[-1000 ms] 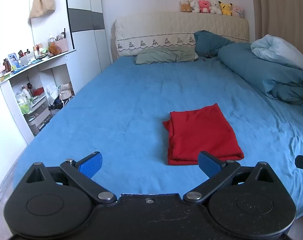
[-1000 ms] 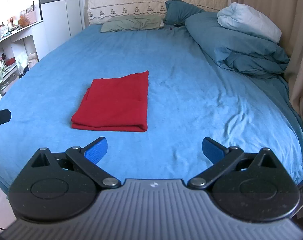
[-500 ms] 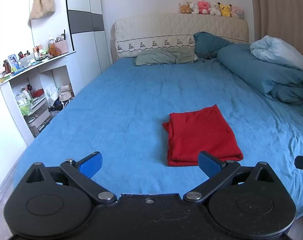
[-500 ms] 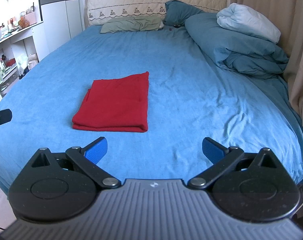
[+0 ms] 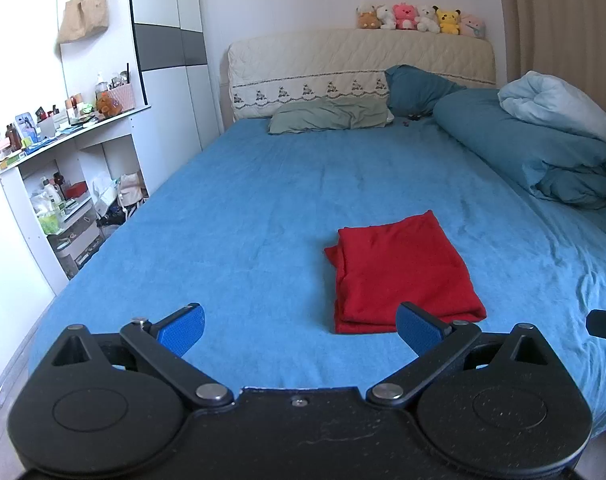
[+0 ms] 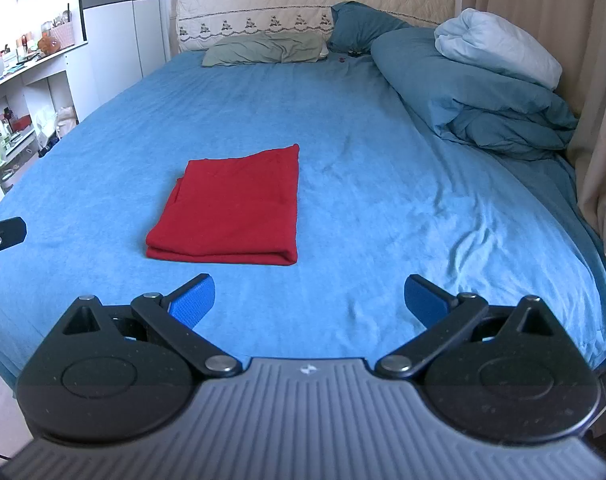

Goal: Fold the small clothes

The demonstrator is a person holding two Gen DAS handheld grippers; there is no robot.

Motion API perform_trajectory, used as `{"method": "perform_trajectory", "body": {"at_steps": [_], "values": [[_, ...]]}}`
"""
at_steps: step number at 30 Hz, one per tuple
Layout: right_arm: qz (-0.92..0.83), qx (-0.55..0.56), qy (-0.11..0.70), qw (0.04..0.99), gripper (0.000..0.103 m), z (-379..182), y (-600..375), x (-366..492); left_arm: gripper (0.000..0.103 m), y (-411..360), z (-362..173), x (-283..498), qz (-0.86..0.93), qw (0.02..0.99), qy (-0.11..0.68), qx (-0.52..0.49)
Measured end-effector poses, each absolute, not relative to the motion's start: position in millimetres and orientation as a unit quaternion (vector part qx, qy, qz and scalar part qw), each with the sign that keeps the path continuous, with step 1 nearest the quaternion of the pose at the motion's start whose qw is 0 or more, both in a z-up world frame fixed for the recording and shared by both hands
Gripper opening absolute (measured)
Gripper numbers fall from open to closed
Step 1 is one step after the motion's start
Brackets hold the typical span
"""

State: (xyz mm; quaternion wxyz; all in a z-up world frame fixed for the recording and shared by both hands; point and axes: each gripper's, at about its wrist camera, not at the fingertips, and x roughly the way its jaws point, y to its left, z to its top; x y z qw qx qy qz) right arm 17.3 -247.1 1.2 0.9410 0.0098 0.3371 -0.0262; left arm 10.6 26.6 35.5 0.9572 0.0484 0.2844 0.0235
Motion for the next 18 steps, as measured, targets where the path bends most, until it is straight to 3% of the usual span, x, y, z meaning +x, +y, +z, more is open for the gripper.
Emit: {"method": "perform_trajectory", "body": {"at_steps": [18], "values": [[-0.025,0.009,0.336,0.941,0.103,2.8,-246.0,17.0,0.103,27.3,35.9,9.6,0.024,0.958,0.282,0.048]]}}
